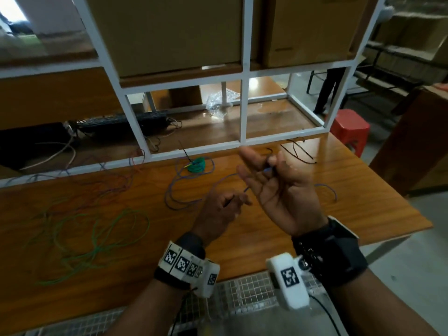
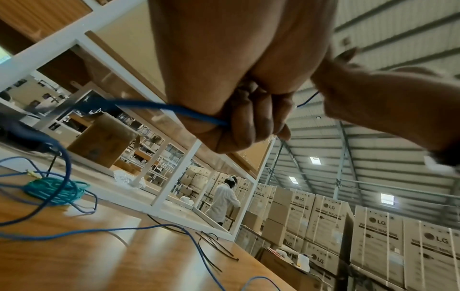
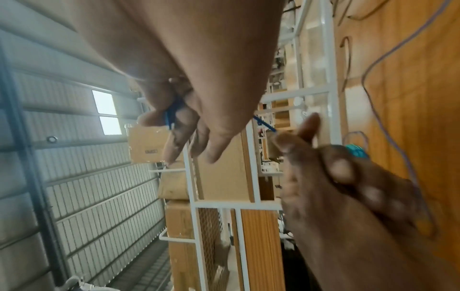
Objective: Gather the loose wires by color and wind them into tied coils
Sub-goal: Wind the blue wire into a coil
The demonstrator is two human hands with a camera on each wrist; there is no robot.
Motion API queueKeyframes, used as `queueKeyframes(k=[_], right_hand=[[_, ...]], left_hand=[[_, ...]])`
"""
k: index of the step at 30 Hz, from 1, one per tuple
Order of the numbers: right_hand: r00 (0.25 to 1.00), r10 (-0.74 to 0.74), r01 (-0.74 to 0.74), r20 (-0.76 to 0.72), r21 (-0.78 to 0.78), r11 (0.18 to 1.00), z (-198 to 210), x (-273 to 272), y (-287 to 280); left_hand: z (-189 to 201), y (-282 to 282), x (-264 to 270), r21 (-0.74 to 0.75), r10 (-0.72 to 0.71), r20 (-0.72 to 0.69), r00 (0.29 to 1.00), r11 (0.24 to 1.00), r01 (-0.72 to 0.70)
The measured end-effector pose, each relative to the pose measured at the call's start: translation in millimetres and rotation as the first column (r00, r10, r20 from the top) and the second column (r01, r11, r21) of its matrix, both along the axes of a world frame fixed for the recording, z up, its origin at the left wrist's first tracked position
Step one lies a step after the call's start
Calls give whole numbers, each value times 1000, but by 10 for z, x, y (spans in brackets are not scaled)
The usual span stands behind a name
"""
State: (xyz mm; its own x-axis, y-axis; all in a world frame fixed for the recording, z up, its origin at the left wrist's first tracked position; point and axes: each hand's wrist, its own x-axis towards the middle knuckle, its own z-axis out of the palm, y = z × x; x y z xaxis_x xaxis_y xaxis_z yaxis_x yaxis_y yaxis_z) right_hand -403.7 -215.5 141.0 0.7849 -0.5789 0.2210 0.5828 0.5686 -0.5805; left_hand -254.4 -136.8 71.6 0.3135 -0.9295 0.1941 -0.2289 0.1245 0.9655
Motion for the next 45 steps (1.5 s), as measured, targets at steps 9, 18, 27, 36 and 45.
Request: queueKeyframes(k=[9,18,27,36,45], right_hand=[[595,-762,413,-254,-717,561,-36,-195,-525],[618,-604,-191,-502,-842,504,-354,-839,-477],[940,103,-208,-326,-304,930,-449,-1250,-238],[944,327,-330,-51,-209,921,-270,-1232,-244],[983,-169,159,72,134,978,51,-1044,-503]], left_hand=[[72,90,251,40,-24,404,915,999,9],[833,-115,-111,-159,13,726,688,976,150],[987,-648,-559,-167,-236,408,882,930,326],[560,-955,-720,-149,-288,102,952,942,301],[-180,-643,-1111,23,-147,-124,981,988,151]])
